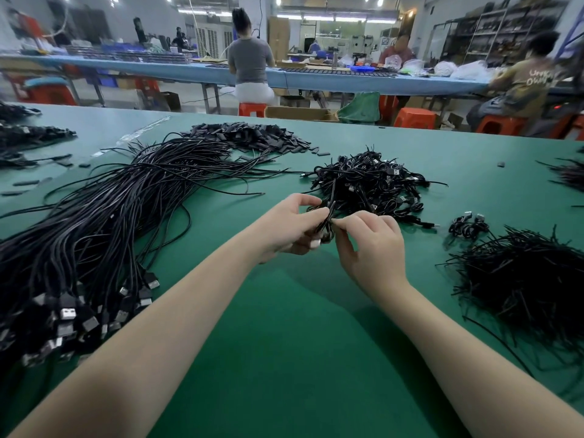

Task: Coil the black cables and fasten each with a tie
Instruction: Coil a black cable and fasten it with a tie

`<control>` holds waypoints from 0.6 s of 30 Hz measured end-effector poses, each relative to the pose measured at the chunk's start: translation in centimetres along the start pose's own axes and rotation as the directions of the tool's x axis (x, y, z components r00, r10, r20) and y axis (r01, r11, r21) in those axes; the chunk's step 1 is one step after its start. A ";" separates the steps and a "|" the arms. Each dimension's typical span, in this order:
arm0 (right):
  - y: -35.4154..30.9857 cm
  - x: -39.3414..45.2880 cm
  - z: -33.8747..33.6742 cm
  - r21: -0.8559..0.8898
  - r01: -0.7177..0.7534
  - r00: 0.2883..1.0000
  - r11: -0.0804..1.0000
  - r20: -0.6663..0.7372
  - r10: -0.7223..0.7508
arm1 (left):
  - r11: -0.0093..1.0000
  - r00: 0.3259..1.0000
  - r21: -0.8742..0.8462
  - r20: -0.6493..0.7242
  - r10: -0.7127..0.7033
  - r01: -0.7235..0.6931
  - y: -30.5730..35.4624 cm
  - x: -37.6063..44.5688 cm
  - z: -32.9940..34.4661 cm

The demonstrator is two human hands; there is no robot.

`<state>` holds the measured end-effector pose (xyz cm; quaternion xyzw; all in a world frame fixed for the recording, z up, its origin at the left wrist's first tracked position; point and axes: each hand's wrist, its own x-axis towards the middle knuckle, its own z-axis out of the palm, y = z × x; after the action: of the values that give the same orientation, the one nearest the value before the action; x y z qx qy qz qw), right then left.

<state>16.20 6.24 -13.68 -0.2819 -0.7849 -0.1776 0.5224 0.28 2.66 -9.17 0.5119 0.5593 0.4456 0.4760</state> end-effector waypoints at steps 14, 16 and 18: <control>0.1 -0.2 0.1 0.076 -0.240 0.970 0.968 0.056 0.236 | 0.962 0.971 0.142 0.069 0.227 -0.235 -0.8 0.1 -0.5; 0.2 -0.2 0.1 0.071 -0.240 0.970 0.968 0.063 0.236 | 0.933 0.956 0.214 0.005 0.294 -0.288 -1.1 0.2 -0.2; 0.1 -0.2 0.1 0.067 -0.238 0.970 0.969 0.067 0.234 | 0.905 0.943 0.308 -0.062 0.327 -0.293 -1.3 0.5 0.3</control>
<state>16.23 6.30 -13.85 -0.3587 -0.7667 -0.0764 0.5270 0.33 3.03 -10.53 0.6335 0.5565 0.4556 0.2853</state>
